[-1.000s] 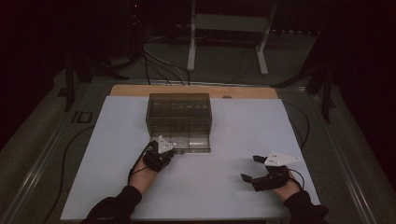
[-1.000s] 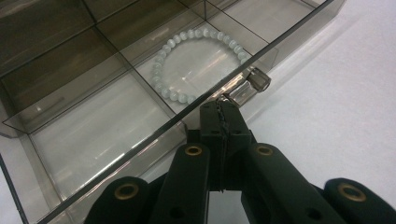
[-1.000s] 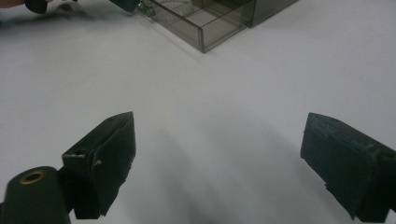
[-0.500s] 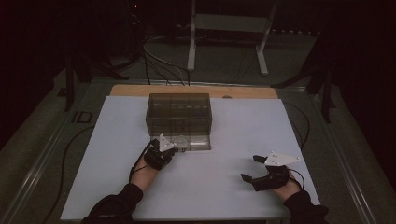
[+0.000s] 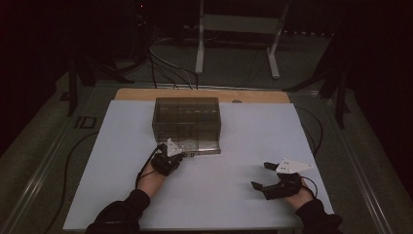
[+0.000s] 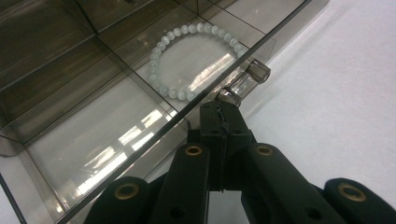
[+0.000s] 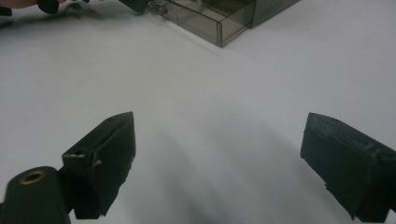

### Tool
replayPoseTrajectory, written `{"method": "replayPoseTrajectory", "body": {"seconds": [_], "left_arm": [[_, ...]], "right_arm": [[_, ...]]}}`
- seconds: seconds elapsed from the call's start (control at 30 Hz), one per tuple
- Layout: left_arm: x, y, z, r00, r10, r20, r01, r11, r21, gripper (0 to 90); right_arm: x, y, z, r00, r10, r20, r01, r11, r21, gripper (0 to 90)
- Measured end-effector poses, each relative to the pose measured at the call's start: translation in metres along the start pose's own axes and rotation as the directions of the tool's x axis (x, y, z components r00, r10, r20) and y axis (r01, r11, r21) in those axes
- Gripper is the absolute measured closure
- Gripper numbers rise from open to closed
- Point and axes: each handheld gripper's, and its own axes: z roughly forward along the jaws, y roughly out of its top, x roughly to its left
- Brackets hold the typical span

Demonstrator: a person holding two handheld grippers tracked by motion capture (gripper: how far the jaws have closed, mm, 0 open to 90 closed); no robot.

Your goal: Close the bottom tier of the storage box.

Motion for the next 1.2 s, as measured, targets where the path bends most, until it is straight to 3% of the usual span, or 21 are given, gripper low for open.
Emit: {"method": "replayPoseTrajectory", "body": {"seconds": [1.2], "left_arm": [[0.013,0.007,0.013,0.9992,0.020,-0.034,-0.020,0.9997,0.016,90.0]], "right_arm": [[0.000,0.000,0.000,1.0000,0.002,-0.001,-0.002,1.000,-0.002,10.6]]}}
